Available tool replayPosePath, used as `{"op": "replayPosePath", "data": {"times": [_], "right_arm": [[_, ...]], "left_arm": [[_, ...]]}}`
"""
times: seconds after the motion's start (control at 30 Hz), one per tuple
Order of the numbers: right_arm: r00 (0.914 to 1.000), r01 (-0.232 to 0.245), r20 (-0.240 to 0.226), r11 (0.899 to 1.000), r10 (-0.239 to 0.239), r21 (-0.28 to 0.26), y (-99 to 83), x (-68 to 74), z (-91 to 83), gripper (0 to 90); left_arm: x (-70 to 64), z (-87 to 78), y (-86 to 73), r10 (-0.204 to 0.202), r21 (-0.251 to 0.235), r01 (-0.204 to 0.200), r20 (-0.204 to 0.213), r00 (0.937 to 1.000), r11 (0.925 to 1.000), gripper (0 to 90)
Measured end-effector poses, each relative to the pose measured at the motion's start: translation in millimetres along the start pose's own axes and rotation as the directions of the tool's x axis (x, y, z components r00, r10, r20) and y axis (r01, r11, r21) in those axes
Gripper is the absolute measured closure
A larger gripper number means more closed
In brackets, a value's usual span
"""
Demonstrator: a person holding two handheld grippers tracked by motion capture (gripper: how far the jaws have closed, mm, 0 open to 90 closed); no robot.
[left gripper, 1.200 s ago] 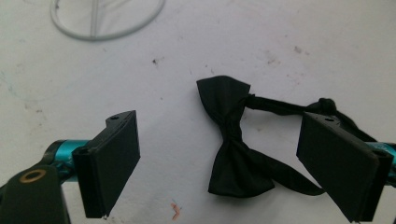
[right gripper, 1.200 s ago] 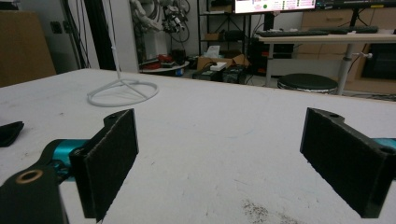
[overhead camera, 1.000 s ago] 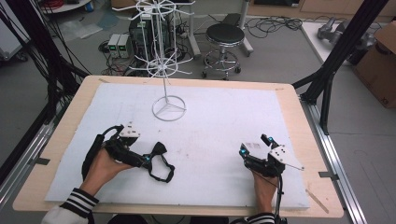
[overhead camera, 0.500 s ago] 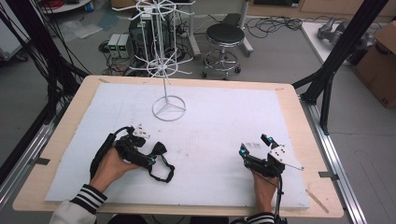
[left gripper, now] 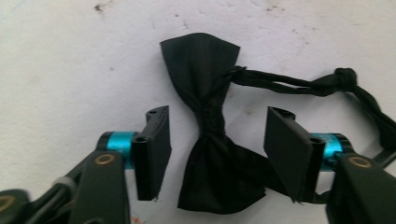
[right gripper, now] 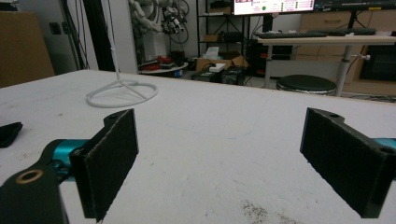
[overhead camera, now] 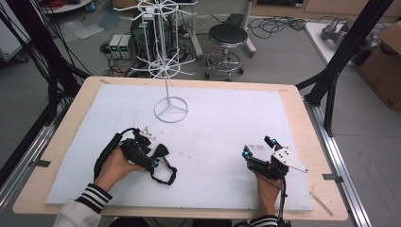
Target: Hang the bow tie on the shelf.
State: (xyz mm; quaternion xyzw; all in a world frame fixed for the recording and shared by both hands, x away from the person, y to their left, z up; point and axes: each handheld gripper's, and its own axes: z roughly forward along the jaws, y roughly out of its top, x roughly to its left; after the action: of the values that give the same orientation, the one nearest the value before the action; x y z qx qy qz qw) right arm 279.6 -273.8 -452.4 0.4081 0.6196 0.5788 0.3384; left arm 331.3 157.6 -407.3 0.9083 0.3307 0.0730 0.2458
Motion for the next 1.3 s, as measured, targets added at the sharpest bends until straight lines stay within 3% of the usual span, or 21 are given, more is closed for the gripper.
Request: {"op": "replayPosePath", "data": {"times": [0.13, 0.23, 0.33, 0.5, 0.57, 0.63, 0.67, 0.7, 1.0, 1.3], "right_arm": [[1.0000, 0.008, -0.001, 1.000, -0.008, -0.005, -0.1, -0.1, 0.5, 10.5], [1.0000, 0.006, -0.001, 1.000, -0.006, -0.004, 0.0, -0.1, 0.4, 10.5], [1.0000, 0.005, 0.001, 1.000, -0.005, -0.004, 0.0, -0.5, 0.2, 10.5], [1.0000, 0.004, -0.001, 1.000, -0.004, -0.006, 0.1, -0.6, 0.3, 10.5], [1.0000, 0.006, -0.001, 1.000, -0.006, -0.006, 0.1, -0.7, 0.3, 10.5], [1.0000, 0.005, -0.001, 1.000, -0.005, -0.006, 0.0, -0.7, 0.3, 10.5], [1.0000, 0.005, -0.001, 1.000, -0.005, -0.006, 0.0, -0.7, 0.3, 10.5], [1.0000, 0.007, 0.001, 1.000, -0.007, -0.006, 0.0, -0.7, 0.3, 10.5], [1.0000, 0.001, 0.000, 1.000, -0.001, -0.001, -0.1, 0.0, 0.1, 10.5], [1.0000, 0.003, 0.000, 1.000, -0.003, -0.002, 0.0, 0.0, 0.2, 10.5]], "left_arm": [[-0.9, 1.9, 2.4, -0.002, 0.013, 0.002, 0.000, 1.0000, 0.9999, 50.5], [-0.7, 3.7, 3.0, 0.009, 0.037, -0.009, -0.007, 0.9999, 0.9993, 50.6], [0.0, 5.3, 3.2, -0.005, 0.046, 0.006, -0.019, 0.9998, 0.9989, 52.1], [0.1, 6.9, 3.2, -0.014, 0.055, 0.014, -0.002, 0.9999, 0.9984, 61.5], [0.0, 7.0, 3.5, -0.002, 0.062, 0.003, -0.011, 0.9999, 0.9981, 62.4], [0.3, 6.9, 3.5, -0.007, 0.063, 0.008, -0.014, 0.9999, 0.9980, 69.0], [0.3, 7.0, 3.6, -0.005, 0.056, 0.006, -0.017, 0.9998, 0.9984, 69.0], [0.4, 6.6, 3.6, -0.006, 0.054, 0.007, -0.014, 0.9999, 0.9985, 74.7], [-1.5, 5.0, 3.5, 0.017, 0.045, -0.016, -0.028, 0.9995, 0.9989, 76.8], [0.3, -4.1, 2.3, 0.009, -0.040, -0.010, -0.026, 0.9996, 0.9992, 77.2]]}}
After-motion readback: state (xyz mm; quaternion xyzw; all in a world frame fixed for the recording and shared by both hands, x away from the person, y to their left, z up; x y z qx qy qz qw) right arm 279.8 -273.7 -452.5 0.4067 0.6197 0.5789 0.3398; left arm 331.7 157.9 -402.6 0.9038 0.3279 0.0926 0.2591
